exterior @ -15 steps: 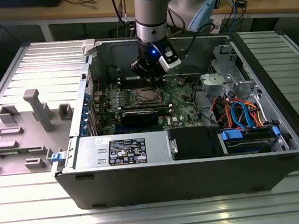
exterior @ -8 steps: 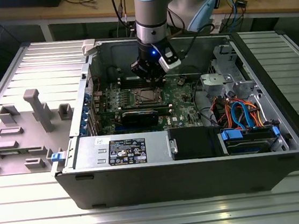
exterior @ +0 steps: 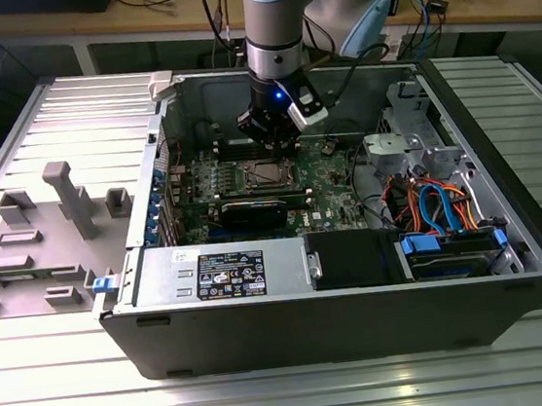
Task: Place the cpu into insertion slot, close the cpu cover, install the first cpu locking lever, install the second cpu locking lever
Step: 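Install the first cpu locking lever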
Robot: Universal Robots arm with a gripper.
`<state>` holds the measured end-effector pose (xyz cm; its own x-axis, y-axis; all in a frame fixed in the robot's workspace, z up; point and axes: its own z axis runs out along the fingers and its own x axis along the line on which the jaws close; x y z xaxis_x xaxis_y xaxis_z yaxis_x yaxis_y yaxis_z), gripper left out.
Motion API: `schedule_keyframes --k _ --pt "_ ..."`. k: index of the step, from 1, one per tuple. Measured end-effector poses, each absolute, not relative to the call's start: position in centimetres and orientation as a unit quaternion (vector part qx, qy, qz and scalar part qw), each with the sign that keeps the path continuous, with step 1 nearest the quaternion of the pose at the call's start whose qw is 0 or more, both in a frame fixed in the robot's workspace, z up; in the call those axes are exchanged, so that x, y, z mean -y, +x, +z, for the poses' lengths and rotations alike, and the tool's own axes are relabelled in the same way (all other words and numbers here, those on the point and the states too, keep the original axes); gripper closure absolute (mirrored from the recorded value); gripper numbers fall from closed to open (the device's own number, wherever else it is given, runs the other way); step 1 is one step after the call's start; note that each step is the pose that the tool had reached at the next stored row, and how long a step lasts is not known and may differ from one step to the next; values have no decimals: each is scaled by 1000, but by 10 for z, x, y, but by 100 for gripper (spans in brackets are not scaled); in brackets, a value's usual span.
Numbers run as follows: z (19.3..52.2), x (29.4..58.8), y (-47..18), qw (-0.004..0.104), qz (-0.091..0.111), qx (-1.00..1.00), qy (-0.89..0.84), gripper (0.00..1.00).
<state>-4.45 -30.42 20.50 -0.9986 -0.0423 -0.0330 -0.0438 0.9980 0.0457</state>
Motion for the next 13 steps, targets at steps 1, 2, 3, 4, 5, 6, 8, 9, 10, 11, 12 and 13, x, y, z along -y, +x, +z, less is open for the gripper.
schedule_keyframes --k 1,2,3,4,5,6,8,9,10,11,12,13 --pt "205 304 -44 16 23 -999 -22 89" --pt "206 304 -45 16 23 -999 -22 89" --pt "206 304 -44 16 23 -999 -22 89" --pt "206 304 -44 16 23 -999 -22 89" --pt "206 304 -44 16 23 -999 -22 89" --pt "206 304 -44 16 23 -999 -22 89" --pt "206 305 -44 16 23 -999 -22 89" --pt "206 305 -44 16 23 -999 -22 89" --pt "205 305 -44 15 23 -999 -22 89" --pt "204 306 -44 15 23 -999 -22 89" --pt "203 306 -44 15 23 -999 -22 89" --pt "202 306 -44 15 24 -999 -22 89"
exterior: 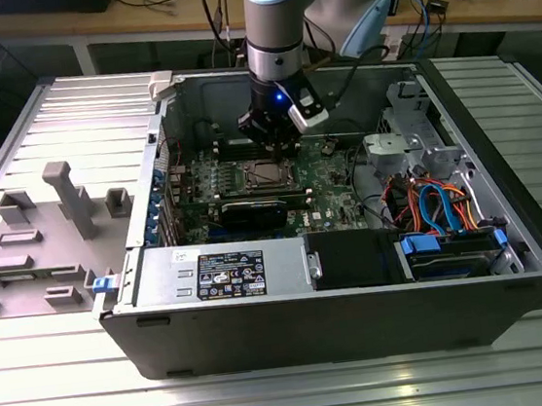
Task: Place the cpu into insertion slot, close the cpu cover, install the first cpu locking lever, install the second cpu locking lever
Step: 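Install the first cpu locking lever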
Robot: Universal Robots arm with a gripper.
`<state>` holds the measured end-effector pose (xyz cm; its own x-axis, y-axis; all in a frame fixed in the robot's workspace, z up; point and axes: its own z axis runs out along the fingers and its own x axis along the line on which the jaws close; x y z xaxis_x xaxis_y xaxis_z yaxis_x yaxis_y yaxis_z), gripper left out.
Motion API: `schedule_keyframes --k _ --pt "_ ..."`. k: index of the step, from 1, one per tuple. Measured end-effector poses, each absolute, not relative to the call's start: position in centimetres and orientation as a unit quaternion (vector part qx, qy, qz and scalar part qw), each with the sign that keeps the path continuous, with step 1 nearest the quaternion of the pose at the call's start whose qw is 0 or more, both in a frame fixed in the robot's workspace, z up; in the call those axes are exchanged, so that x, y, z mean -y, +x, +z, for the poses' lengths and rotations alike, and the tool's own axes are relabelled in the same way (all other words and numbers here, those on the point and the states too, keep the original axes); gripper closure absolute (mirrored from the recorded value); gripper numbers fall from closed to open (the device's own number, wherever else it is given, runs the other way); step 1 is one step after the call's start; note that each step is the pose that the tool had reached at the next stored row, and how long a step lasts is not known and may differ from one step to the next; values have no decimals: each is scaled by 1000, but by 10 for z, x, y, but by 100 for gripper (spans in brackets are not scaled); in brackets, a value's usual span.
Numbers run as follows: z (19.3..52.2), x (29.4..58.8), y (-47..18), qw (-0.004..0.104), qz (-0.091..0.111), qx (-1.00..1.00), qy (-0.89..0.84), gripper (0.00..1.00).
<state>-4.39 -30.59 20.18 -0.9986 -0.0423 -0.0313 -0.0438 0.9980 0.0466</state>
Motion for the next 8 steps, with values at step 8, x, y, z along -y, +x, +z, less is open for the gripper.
schedule_keyframes --k 8 --pt "201 306 -44 16 41 -999 -21 89"
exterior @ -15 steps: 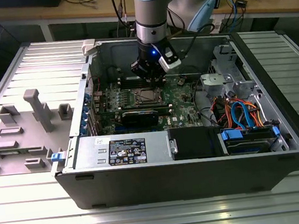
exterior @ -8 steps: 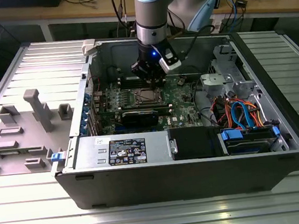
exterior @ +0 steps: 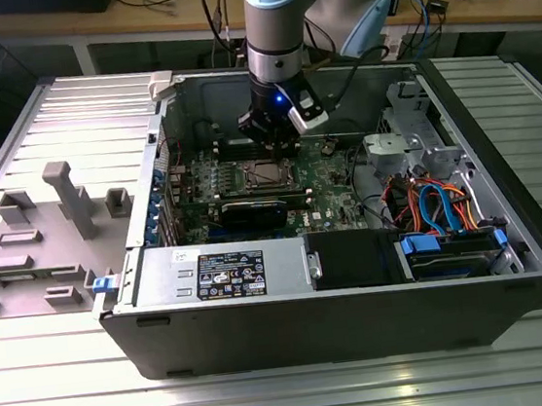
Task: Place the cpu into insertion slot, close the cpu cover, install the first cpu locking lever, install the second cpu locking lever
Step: 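Install the first cpu locking lever, then install the second cpu locking lever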
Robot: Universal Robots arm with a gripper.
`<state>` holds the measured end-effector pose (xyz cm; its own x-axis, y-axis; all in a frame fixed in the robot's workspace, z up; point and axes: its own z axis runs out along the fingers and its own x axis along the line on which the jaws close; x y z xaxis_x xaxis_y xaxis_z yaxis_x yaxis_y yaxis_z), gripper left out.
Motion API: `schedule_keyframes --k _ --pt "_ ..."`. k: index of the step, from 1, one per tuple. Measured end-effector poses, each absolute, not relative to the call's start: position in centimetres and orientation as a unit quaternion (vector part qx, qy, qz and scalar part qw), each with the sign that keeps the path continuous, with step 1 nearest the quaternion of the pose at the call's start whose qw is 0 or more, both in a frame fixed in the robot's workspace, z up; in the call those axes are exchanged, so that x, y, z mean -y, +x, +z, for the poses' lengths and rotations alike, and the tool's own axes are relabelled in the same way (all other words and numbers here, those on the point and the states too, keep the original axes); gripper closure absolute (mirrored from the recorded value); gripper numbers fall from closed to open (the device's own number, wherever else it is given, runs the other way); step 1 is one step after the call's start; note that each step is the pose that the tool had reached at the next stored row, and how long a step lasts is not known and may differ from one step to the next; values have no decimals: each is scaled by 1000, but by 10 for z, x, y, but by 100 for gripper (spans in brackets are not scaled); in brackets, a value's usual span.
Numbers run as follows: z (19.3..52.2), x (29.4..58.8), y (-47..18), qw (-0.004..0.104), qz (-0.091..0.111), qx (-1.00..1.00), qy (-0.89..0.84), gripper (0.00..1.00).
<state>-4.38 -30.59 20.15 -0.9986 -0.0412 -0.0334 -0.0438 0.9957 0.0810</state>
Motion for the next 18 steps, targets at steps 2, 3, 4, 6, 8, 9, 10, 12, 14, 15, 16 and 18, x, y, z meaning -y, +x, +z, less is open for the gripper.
schedule_keyframes --k 2,3,4,6,8,9,10,12,14,15,16,18 --pt "205 306 -44 16 41 -999 -21 89" --pt "208 306 -44 16 41 -999 -21 89" --pt "211 306 -44 16 41 -999 -21 89" --pt "212 306 -44 16 41 -999 -21 89" --pt "212 309 -44 16 41 -999 -21 89" --pt "212 310 -44 16 41 -999 -21 89" --pt "212 311 -44 16 41 -999 -21 89" --pt "212 311 -44 16 41 -999 -21 89" --pt "212 311 -44 16 41 -999 -21 89" --pt "212 311 -44 16 41 -999 -21 89" --pt "212 311 -44 16 41 -999 -21 89" --pt "212 311 -44 16 41 -999 -21 89"
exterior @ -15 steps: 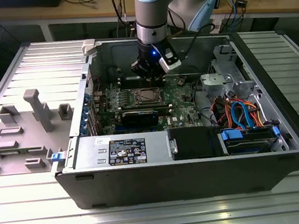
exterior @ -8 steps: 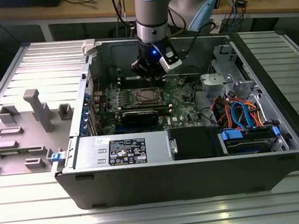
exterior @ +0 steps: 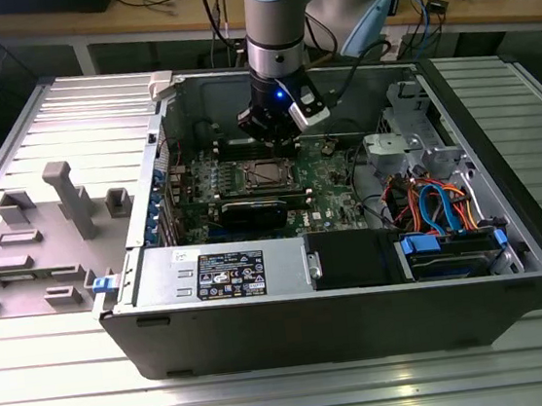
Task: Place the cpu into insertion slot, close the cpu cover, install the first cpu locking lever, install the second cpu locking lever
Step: 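Install the second cpu locking lever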
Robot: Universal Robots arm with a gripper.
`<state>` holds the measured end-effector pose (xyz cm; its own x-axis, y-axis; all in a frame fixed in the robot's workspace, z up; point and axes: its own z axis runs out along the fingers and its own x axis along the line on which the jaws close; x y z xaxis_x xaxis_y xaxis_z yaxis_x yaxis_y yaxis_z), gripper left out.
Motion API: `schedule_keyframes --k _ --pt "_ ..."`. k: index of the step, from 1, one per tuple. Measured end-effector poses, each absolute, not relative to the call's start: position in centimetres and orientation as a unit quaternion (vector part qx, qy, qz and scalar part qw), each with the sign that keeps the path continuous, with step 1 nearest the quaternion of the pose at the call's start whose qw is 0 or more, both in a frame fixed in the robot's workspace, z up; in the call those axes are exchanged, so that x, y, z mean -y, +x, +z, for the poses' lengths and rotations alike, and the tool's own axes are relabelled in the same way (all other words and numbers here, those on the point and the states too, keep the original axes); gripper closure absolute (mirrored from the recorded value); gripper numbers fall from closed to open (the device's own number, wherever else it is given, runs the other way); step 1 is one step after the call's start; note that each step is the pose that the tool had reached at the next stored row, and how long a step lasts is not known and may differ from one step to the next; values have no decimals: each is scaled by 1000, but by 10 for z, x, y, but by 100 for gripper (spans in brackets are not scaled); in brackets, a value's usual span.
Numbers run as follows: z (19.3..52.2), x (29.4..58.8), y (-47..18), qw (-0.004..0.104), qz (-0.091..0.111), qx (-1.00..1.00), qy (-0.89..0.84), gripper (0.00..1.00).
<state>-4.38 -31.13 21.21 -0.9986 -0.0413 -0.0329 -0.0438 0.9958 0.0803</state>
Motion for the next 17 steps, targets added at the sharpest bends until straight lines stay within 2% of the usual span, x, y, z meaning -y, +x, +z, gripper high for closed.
schedule_keyframes --k 17 --pt "220 319 -44 16 40 -999 -21 89"
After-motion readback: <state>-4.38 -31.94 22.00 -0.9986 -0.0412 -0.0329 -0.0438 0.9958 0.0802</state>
